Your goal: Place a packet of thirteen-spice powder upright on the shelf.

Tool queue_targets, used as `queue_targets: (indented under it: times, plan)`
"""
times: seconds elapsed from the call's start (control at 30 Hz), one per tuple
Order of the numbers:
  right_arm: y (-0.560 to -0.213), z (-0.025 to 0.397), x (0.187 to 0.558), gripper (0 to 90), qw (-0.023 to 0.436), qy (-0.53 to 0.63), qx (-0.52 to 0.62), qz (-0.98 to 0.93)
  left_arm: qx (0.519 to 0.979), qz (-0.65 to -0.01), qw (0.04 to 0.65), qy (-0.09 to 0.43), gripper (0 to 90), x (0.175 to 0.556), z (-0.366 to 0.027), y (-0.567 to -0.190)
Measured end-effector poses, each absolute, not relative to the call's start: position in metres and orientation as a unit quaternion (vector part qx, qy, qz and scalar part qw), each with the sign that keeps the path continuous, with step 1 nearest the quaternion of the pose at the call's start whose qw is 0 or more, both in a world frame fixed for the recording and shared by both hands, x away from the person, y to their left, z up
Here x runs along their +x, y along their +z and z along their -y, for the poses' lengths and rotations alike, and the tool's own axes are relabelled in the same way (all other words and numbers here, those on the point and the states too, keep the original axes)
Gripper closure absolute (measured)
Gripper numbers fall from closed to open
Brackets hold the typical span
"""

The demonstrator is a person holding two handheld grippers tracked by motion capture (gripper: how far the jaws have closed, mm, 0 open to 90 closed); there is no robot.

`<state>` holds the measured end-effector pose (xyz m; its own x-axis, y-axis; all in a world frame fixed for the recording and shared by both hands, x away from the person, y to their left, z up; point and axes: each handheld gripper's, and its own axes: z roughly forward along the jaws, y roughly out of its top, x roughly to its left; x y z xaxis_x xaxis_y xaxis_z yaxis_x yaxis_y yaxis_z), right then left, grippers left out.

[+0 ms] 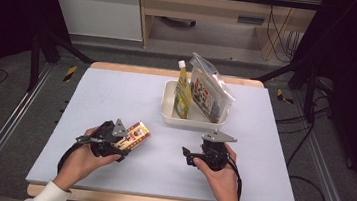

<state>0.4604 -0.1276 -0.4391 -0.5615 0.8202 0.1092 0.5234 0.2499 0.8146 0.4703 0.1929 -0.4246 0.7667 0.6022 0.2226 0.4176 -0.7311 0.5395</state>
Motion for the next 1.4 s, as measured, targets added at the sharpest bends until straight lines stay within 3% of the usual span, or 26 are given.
queue_targets:
  times: [0.9, 1.13, 1.4]
  plan:
    - [-0.418, 0.096, 0.464, 33.7, 0.15, 0.469, 0.379, -0.784, 0.877, -0.242, 0.321, 0.265, 31.9, 0.453, -0.177, -0.428]
    - [-0.402, 0.084, 0.478, 34.6, 0.127, 0.475, 0.366, -0.791, 0.864, -0.24, 0.342, 0.281, 32.0, 0.45, -0.179, -0.428]
    - [-0.407, 0.076, 0.482, 34.6, 0.088, 0.484, 0.359, -0.793, 0.86, -0.233, 0.353, 0.284, 32.0, 0.448, -0.177, -0.427]
